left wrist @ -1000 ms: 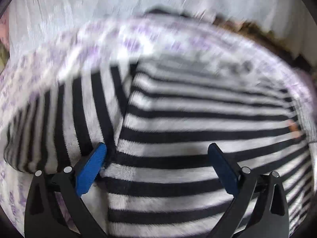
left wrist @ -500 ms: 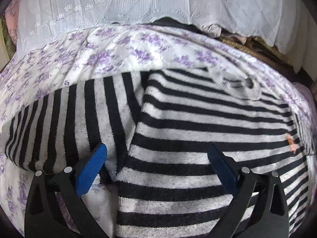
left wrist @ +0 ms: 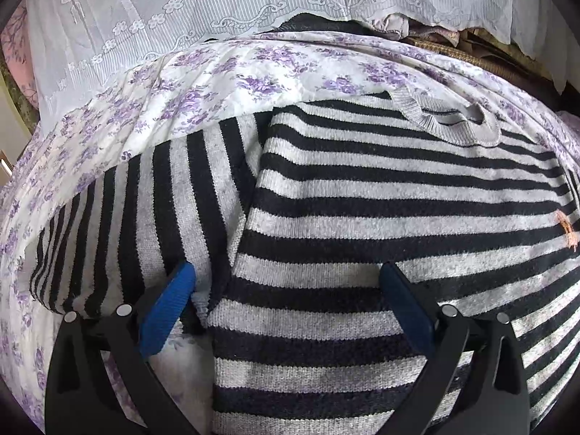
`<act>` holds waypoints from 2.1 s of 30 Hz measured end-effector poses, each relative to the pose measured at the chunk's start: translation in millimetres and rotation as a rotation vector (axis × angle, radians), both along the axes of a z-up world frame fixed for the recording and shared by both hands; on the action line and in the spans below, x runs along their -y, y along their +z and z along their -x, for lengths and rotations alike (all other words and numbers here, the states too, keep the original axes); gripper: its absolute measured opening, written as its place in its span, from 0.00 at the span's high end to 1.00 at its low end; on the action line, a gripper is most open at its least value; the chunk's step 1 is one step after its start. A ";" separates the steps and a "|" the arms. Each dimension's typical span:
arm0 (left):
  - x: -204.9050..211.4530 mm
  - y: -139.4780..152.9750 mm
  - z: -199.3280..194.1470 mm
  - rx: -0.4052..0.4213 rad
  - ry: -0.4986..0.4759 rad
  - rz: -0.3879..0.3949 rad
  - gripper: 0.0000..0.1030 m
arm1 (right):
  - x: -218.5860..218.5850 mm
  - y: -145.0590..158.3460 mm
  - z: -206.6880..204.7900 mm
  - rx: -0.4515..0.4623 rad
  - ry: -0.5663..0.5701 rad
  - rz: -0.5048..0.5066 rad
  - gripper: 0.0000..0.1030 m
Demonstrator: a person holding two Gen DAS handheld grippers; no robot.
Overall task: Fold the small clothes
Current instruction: 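Grasp the grey cuff of a striped sleeve with the right gripper, then carry the held sleeve across the sweater body with the right gripper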
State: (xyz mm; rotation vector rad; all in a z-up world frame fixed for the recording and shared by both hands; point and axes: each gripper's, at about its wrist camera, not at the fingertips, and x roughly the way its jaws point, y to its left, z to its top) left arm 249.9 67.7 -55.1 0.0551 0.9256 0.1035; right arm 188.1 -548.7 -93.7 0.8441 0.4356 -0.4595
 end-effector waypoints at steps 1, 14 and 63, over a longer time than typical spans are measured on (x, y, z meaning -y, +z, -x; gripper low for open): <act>0.2 -0.2 -0.2 -0.001 0.000 -0.002 0.04 | 0.1 -0.5 0.3 0.001 0.000 0.000 0.56; 1.6 -2.3 -2.2 -0.006 0.003 -0.022 0.04 | -47.5 37.9 0.8 0.101 0.160 0.158 0.92; -16.0 30.8 -18.2 -0.050 -0.103 0.398 0.04 | -341.8 64.9 -73.7 0.065 0.800 0.210 0.92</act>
